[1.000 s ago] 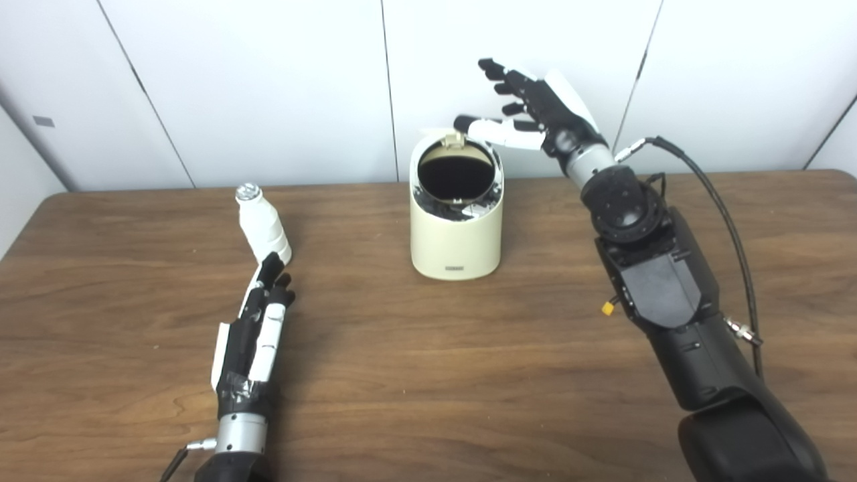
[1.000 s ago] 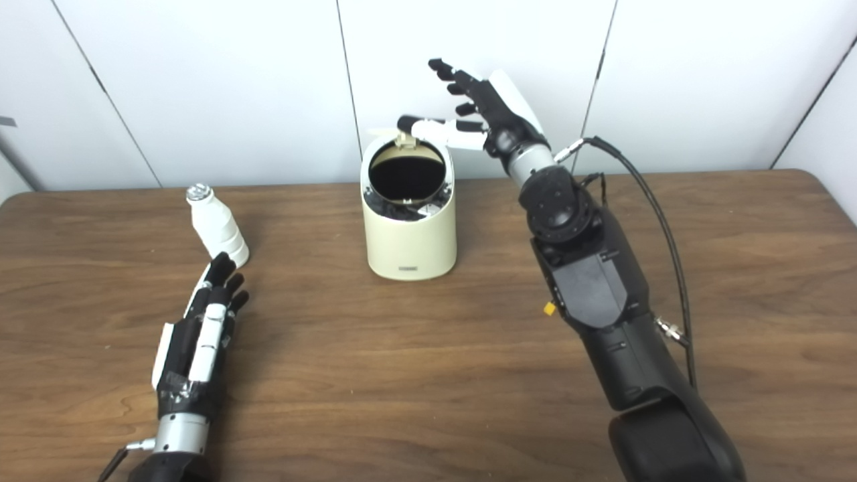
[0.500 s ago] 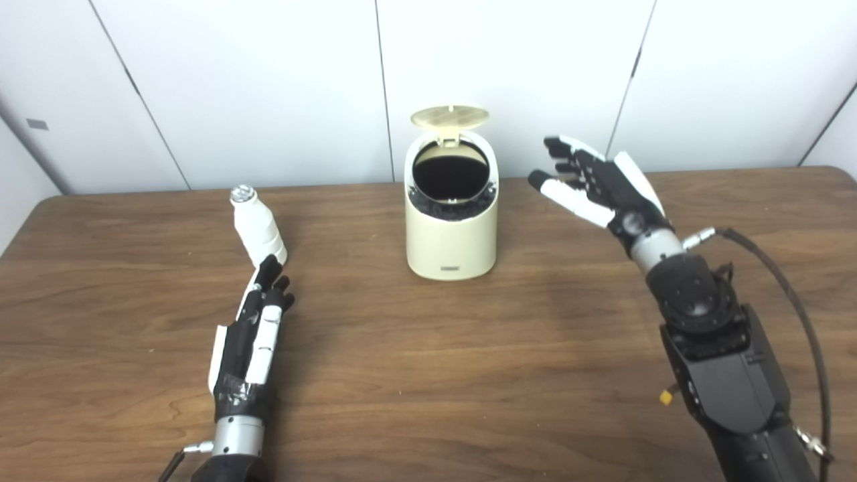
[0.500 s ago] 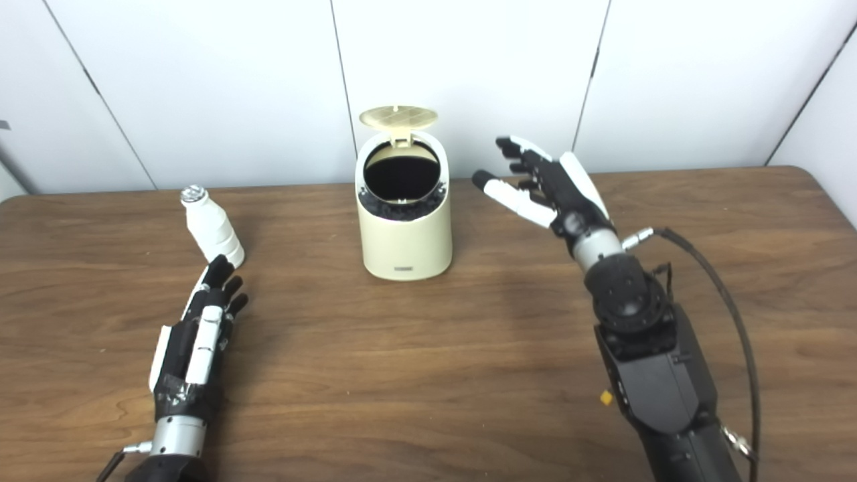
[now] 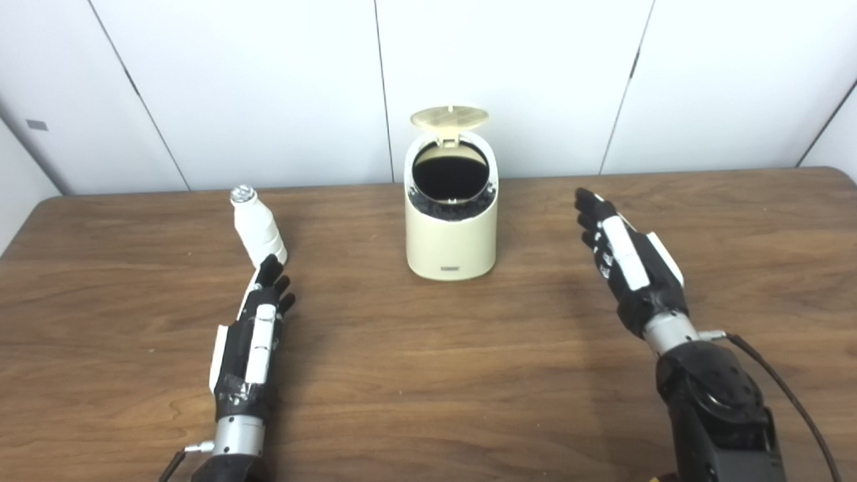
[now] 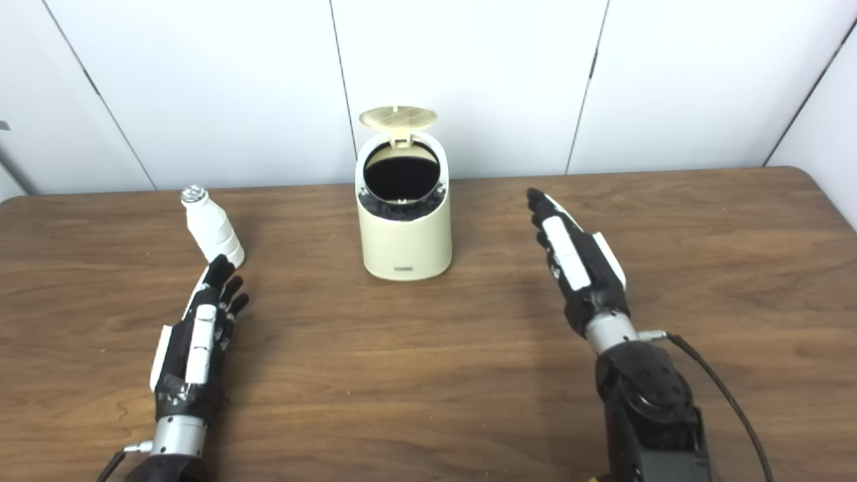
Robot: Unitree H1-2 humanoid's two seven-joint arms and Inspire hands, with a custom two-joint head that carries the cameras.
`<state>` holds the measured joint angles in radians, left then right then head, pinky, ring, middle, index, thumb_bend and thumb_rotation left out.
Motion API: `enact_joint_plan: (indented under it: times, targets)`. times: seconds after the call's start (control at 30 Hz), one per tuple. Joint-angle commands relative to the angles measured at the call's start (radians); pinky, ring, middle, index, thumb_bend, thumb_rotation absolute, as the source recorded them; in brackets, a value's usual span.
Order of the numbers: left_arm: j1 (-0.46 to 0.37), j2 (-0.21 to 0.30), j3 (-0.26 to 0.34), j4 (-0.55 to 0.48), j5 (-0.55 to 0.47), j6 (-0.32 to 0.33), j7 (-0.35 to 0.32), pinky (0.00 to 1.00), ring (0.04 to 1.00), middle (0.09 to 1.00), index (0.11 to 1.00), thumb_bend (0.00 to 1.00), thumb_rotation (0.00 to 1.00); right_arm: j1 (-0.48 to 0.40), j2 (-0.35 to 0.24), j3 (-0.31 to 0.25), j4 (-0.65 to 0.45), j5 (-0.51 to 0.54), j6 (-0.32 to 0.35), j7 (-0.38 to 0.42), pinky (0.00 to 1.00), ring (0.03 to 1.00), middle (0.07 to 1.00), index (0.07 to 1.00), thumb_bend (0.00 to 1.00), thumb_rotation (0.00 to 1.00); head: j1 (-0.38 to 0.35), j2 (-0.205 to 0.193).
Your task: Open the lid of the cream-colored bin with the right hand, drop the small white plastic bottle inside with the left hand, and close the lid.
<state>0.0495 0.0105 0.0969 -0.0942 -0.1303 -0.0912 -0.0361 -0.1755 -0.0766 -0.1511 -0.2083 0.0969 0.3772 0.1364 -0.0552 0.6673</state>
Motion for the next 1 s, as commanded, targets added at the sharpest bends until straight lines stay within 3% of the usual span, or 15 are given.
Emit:
enact_joint_plan:
  times: [0.0,0.17,0.5,0.87,0.9,0.97]
  targets:
    - [0.015,0.013,0.0,0.01,0.003,-0.013,-0.004,0.94,0.965,0.974,0.979,0.52,0.83,-0.006,0.003,-0.008,-0.02,0.05,-0.076,0.01,1.0,0.998,0.979,0.947,0.67,0.97,-0.001,0.002]
    - [0.02,0.021,-0.003,0.001,0.01,-0.01,-0.005,0.94,0.965,0.974,0.977,0.54,0.82,0.062,0.021,-0.019,-0.006,0.129,-0.124,0.016,1.0,1.0,1.0,0.981,0.66,1.0,-0.003,0.007]
    - [0.022,0.033,-0.001,-0.016,0.008,0.009,-0.003,0.96,0.97,0.976,0.982,0.51,0.85,0.131,0.016,0.013,0.026,0.106,-0.238,0.013,1.0,1.0,1.0,0.991,0.66,1.0,0.001,0.012]
    - [0.021,0.041,0.01,-0.013,-0.007,0.006,-0.008,0.95,0.968,0.97,0.981,0.5,0.85,0.138,0.007,0.041,0.131,0.035,-0.418,-0.012,1.0,1.0,1.0,0.981,0.65,1.0,0.079,0.007]
    - [0.022,0.04,0.009,-0.013,-0.003,0.003,-0.007,0.95,0.968,0.97,0.98,0.5,0.84,0.138,0.005,0.04,0.141,0.033,-0.432,-0.013,1.0,1.0,1.0,0.981,0.66,1.0,0.129,0.001]
    - [0.024,0.036,0.008,-0.011,0.0,0.001,-0.004,0.95,0.967,0.969,0.974,0.51,0.83,0.138,0.0,0.04,0.16,0.026,-0.455,-0.016,1.0,1.0,1.0,0.98,0.68,0.99,0.148,-0.004]
